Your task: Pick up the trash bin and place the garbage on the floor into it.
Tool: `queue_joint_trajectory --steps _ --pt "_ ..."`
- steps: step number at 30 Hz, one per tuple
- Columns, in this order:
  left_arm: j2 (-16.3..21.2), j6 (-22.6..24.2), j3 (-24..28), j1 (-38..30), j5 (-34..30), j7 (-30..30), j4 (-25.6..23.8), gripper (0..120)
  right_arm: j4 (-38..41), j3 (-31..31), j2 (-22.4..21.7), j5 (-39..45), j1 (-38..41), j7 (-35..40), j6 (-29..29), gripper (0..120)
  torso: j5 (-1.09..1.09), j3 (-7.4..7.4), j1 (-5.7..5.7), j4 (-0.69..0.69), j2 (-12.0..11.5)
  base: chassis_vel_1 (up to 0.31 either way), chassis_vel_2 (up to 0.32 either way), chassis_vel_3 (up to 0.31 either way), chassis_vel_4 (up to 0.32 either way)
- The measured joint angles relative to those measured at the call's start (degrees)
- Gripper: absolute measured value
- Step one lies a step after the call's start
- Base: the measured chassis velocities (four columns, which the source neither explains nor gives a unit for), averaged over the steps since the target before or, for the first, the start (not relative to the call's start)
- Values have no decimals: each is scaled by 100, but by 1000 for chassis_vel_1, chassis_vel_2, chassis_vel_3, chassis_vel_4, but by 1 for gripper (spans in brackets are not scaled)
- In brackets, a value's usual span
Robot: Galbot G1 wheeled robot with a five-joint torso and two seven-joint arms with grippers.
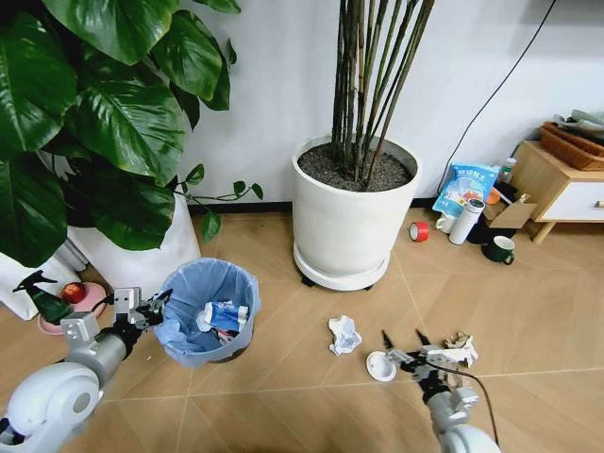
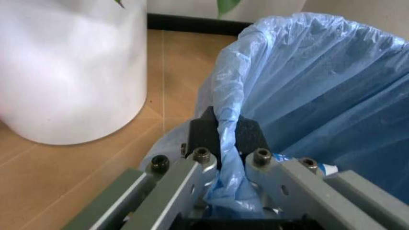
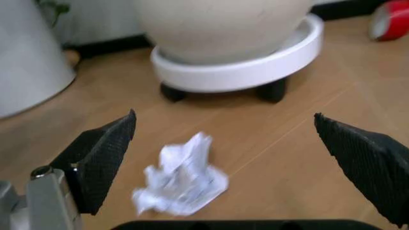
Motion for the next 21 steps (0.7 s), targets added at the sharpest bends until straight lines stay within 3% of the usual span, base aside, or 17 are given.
queue_joint_trajectory --steps 7,21 --pt "57 2 53 -33 0 -11 50 0 -312 -604 -199 -177 332 34 -98 100 0 0 0 1 0 0 0 0 0" --pt "15 2 98 -86 14 -43 130 0 -947 -1159 -332 -179 977 14 -185 100 0 0 0 0 0 0 0 0 0"
